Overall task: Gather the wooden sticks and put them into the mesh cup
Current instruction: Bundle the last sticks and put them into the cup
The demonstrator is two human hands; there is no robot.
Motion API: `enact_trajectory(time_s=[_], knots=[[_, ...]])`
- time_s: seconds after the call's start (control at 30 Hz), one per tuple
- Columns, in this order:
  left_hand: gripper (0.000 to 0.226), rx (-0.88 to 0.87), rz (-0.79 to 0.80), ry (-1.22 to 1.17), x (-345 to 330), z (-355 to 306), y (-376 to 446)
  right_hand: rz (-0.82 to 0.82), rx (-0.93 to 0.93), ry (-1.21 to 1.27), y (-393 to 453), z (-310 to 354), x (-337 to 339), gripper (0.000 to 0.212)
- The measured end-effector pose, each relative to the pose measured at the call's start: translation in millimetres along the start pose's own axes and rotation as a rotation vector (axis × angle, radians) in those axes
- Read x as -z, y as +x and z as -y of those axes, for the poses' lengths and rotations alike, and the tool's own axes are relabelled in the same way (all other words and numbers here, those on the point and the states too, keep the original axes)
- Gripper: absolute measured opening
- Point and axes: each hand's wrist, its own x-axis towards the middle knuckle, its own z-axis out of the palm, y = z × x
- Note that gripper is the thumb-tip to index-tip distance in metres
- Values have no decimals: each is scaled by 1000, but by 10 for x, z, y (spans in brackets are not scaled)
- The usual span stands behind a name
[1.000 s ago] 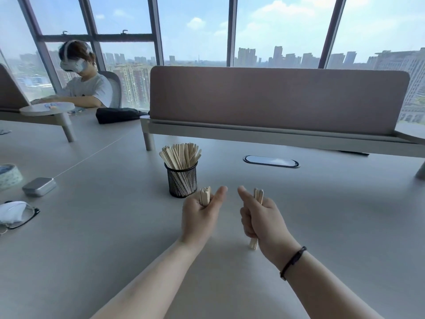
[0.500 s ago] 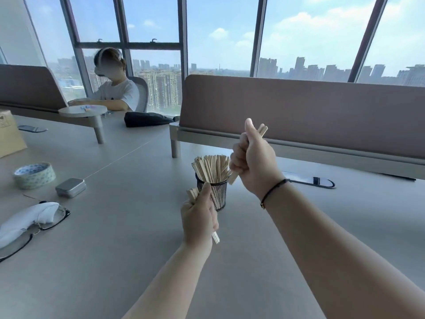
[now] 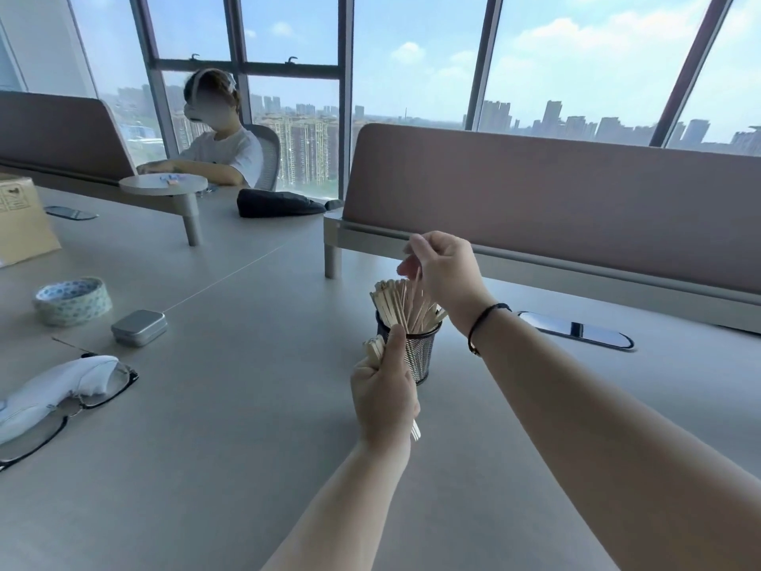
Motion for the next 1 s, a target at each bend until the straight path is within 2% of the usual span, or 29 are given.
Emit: enact_trajectory(time_s=[0.13,0.2,0.37,0.43,0.57,0.6,0.7,0.8,0.9,1.0], knots=[[66,-10,-20,22,-15,-11,-27,232,275,-576,-177,-148,89,31],[66,-21,-32,44,-8,-11,-24,340,364,-743,-213,-251,119,34],[67,-22,-23,56,5,-14,-61,401,415,-1026,-263,-220,239,61],[67,-19,-15,41,0,-48,-83,342,414,-942,-294,-157,312,63],[63,-73,14,-21,-62,-282,-46,-35,149,-275,-647,-165,472,51],[63,-104,28,-31,-108,-379,-7,-100,89,-181,-836,-255,498,47],[67,-190,110,-58,-363,-743,134,-139,-28,-105,-1400,-639,533,37],[72,-226,194,12,-693,-1058,276,-223,-123,40,-1603,-828,599,20],[67,-189,156,124,-869,-1109,461,-279,-148,111,-1643,-800,713,23],[51,-169,102,231,-842,-953,612,-273,-220,153,-1662,-817,741,28]])
